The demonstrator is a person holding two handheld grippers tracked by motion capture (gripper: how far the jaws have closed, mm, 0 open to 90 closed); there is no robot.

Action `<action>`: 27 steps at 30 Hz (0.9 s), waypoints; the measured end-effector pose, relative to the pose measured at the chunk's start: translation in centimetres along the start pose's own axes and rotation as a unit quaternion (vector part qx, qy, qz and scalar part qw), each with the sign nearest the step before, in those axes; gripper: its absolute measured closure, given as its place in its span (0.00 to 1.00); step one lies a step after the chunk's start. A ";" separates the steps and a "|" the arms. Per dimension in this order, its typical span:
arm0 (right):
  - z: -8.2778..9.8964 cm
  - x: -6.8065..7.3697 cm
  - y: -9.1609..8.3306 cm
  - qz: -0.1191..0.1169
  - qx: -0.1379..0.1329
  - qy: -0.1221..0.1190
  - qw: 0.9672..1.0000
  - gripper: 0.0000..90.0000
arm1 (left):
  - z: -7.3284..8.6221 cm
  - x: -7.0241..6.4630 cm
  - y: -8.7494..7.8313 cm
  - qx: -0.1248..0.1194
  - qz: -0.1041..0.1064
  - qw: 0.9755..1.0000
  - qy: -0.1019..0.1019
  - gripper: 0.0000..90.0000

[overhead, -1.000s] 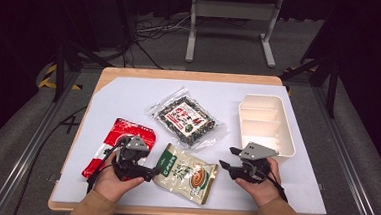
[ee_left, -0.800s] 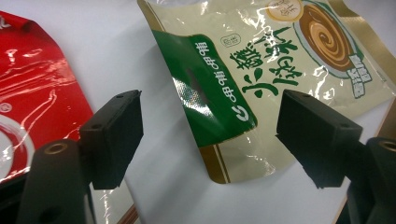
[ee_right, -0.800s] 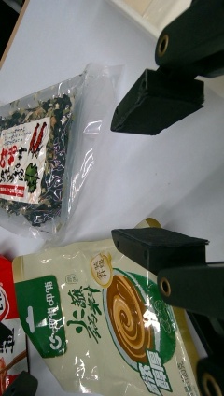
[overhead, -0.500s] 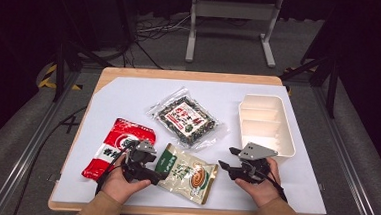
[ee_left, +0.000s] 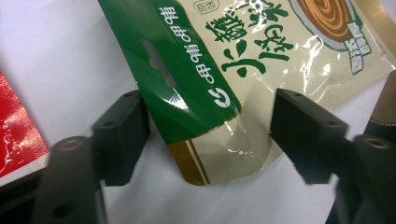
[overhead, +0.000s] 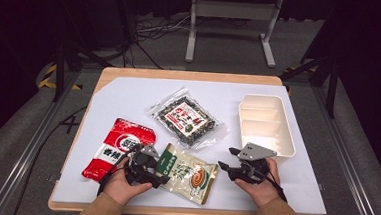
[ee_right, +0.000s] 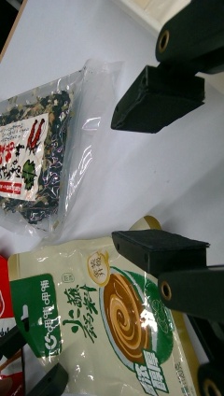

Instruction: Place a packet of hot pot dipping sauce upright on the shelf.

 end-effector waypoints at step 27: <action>-0.3 0.6 -0.2 -0.014 0.000 -0.001 1.000 0.47 | -1.7 -1.8 -3.5 -0.068 0.008 0.997 0.039 1.00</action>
Point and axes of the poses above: each handheld gripper's, and its own axes: y roughly forward along the jaws, z roughly out of its underside, x roughly to its left, the point moved 7 cm from there along y, roughly forward along the jaws, and after that the axes turned 6 degrees about -x, right-handed, at the moved point
